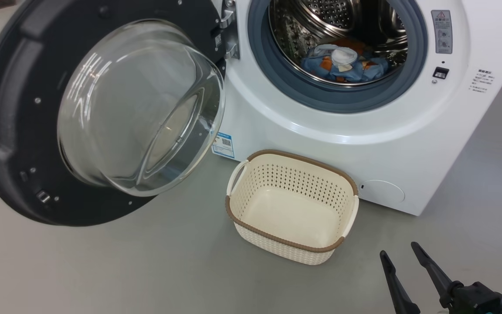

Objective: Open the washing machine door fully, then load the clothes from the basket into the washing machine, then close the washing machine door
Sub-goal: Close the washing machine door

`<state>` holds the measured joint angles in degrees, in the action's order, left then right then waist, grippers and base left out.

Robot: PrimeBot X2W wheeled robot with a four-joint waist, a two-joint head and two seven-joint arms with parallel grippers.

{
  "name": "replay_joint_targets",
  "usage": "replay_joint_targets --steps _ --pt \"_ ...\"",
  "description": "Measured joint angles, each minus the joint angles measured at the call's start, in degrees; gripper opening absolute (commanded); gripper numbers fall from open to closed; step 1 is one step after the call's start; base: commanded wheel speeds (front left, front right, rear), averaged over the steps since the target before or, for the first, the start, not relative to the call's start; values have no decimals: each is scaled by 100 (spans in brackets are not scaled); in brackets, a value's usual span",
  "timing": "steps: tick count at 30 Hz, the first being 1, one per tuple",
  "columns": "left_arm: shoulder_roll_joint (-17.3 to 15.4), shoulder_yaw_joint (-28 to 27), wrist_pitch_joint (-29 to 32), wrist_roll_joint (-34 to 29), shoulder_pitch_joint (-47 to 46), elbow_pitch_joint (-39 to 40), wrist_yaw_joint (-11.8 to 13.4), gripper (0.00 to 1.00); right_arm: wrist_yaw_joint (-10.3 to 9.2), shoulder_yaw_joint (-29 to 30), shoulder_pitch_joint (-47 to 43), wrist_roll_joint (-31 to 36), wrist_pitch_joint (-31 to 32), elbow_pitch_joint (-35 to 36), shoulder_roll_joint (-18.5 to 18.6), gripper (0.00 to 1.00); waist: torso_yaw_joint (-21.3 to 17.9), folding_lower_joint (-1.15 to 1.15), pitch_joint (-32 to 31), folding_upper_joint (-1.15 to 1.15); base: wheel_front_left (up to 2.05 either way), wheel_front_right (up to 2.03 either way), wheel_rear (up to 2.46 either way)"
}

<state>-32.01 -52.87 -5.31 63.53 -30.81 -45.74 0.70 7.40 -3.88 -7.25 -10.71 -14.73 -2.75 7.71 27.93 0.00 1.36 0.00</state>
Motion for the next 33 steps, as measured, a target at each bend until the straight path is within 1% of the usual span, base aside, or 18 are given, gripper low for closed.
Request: replay_joint_targets --steps 5,8,11,14,20,23,29,33 --pt "-59 371 461 2 -454 -134 71 0 0 -102 28 -1 0 -26 27 100 -129 0 21 0 0 0 0" --pt "-62 485 701 113 -640 -202 91 0 0 -122 32 -2 0 -33 46 100 -237 0 34 0 0 0 0" --pt "-94 525 762 135 -757 -276 118 0 0 -172 36 -2 0 -58 99 100 -359 0 52 0 0 0 0" --pt "-179 549 817 136 -819 -370 210 0 0 -236 38 -2 0 -80 123 100 -499 0 65 0 0 0 0" --pt "-230 682 1046 165 -1049 -476 209 0 0 -260 63 -4 0 -86 172 100 -778 0 126 0 0 0 0" --pt "-209 701 1117 218 -1112 -513 208 0 0 -274 107 -7 0 -92 196 100 -858 0 165 0 0 0 0" --pt "-52 624 1374 494 -1265 -660 180 0 0 -276 178 -12 0 -96 259 100 -1081 0 274 0 0 0 0" --pt "37 621 1528 558 -1265 -734 147 0 0 -280 178 -21 0 -94 323 100 -1202 0 310 0 0 0 0"
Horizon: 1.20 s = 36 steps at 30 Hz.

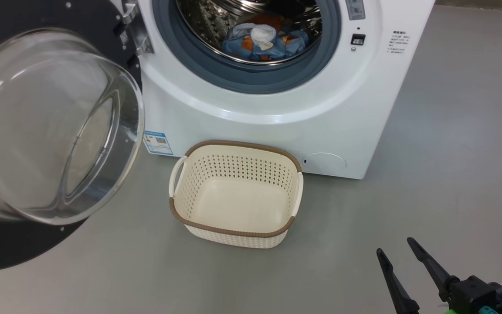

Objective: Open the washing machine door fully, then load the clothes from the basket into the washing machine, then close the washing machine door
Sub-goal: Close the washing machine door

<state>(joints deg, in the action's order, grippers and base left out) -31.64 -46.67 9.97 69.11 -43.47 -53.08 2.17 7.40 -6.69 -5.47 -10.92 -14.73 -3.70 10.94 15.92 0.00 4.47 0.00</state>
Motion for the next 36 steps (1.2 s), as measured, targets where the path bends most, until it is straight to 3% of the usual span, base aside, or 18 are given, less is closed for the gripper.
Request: replay_joint_targets --steps 16,29,36 --pt "323 -62 659 383 -48 -112 -277 0 0 -119 -5 -31 0 -1 172 100 -169 0 -49 0 0 0 0" --pt "535 141 1473 464 -4 -57 -267 0 0 -135 -5 -31 0 3 190 100 -209 0 10 0 0 0 0" --pt "534 247 2220 626 17 121 -49 0 0 -133 -5 -31 0 3 189 100 -172 0 18 0 0 0 0"
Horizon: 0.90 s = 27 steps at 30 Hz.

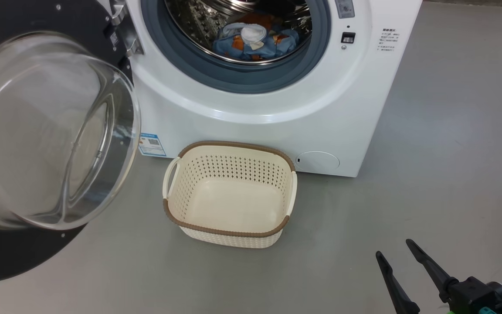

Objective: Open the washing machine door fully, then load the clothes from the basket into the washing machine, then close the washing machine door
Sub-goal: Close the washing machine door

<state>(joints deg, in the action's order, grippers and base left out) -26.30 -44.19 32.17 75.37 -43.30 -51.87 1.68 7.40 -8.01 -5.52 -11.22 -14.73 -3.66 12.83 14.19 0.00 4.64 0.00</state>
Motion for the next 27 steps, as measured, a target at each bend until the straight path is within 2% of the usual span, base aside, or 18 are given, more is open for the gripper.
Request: replay_joint_targets --steps 9,27 --pt "118 274 875 58 141 415 374 0 0 -1 1 0 0 -3 -25 100 77 0 -17 0 0 0 0" --pt "876 934 1940 49 771 1822 981 0 0 2 1 -1 0 -19 -204 100 250 0 -141 0 0 0 0"
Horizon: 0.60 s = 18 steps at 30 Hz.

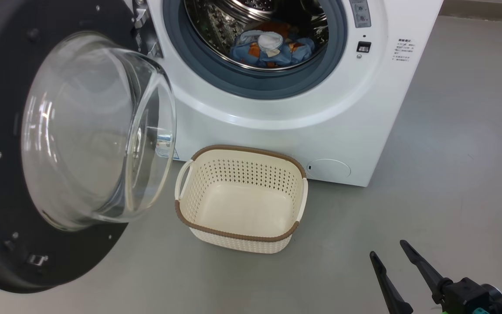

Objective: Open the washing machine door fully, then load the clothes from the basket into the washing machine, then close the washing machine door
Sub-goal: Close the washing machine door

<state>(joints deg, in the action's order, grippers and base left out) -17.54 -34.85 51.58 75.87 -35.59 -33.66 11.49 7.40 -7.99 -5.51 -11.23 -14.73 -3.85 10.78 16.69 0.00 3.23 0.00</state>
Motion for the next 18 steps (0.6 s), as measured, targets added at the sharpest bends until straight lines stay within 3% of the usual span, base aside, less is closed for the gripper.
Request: replay_joint_targets --steps 18 --pt "896 861 431 -86 243 1386 247 0 0 -31 80 -1 0 -62 -230 100 -187 0 -113 0 0 0 0"
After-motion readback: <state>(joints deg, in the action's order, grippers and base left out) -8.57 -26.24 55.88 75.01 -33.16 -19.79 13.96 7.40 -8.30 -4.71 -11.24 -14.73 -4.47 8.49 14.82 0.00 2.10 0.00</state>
